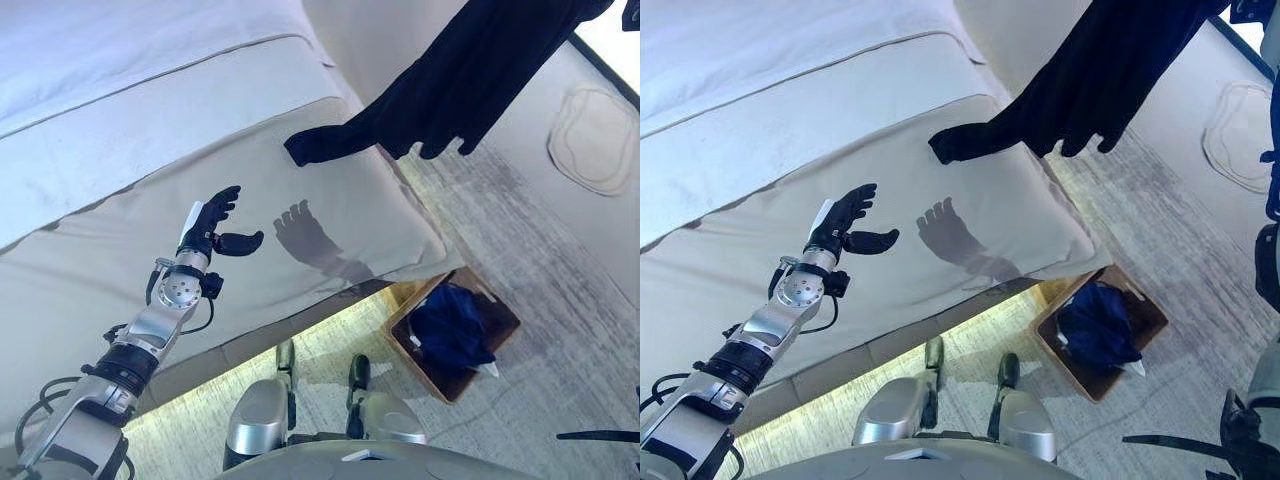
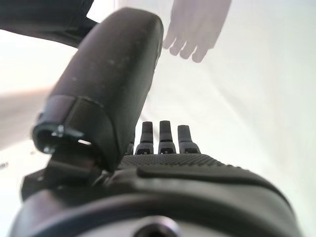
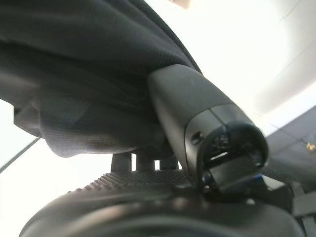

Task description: Pick up the clothes from the bed and place them into the basket

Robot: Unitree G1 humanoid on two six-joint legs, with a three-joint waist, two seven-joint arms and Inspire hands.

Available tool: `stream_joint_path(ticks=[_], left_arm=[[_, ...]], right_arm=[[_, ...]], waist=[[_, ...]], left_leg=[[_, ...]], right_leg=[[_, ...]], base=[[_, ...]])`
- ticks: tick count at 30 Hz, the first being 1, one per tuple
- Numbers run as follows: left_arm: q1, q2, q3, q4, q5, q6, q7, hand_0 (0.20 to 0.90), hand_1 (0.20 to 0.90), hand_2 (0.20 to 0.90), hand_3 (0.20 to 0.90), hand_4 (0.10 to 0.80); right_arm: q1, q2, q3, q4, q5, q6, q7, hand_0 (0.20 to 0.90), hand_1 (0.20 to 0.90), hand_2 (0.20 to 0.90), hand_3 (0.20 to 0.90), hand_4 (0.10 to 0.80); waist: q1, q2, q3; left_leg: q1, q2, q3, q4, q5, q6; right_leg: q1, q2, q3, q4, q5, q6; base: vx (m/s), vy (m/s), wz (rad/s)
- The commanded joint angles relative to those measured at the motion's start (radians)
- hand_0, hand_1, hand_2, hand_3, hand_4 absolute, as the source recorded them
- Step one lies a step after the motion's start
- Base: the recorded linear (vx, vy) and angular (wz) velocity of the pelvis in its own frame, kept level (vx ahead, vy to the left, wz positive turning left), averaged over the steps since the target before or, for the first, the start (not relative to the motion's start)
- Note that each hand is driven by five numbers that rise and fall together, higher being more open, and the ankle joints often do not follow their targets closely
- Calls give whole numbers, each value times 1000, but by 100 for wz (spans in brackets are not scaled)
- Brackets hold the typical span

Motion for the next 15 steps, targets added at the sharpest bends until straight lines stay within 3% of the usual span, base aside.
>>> stream_joint_path(ticks=[1, 9, 15], left_arm=[[70, -26, -60, 52, 65, -58, -1, 900, 900, 900, 900, 800], [77, -68, -68, 112, 60, -105, -9, 900, 900, 900, 900, 800], [74, -138, -58, 279, 119, -156, 16, 900, 900, 900, 900, 800]], right_arm=[[72, -66, 16, -65, 8, -146, -79, 300, 300, 300, 200, 100], [153, -122, -61, -74, 5, -140, -78, 300, 300, 300, 200, 100], [211, -134, -105, -83, 7, -130, -67, 300, 300, 300, 200, 100]], waist=[[-42, -1, -335], [-104, 15, -330], [-138, 16, -337]], left_leg=[[15, 32, -10, 0, -85, -32], [17, 48, 34, 0, -90, -39], [23, 56, 53, 0, -95, -41]], right_leg=[[-55, 39, 11, 19, 17, 7], [-81, 55, 70, 12, 22, 6], [-87, 62, 94, 11, 23, 5]], base=[[8, 1, -31], [-17, -7, -23], [9, -15, -18]])
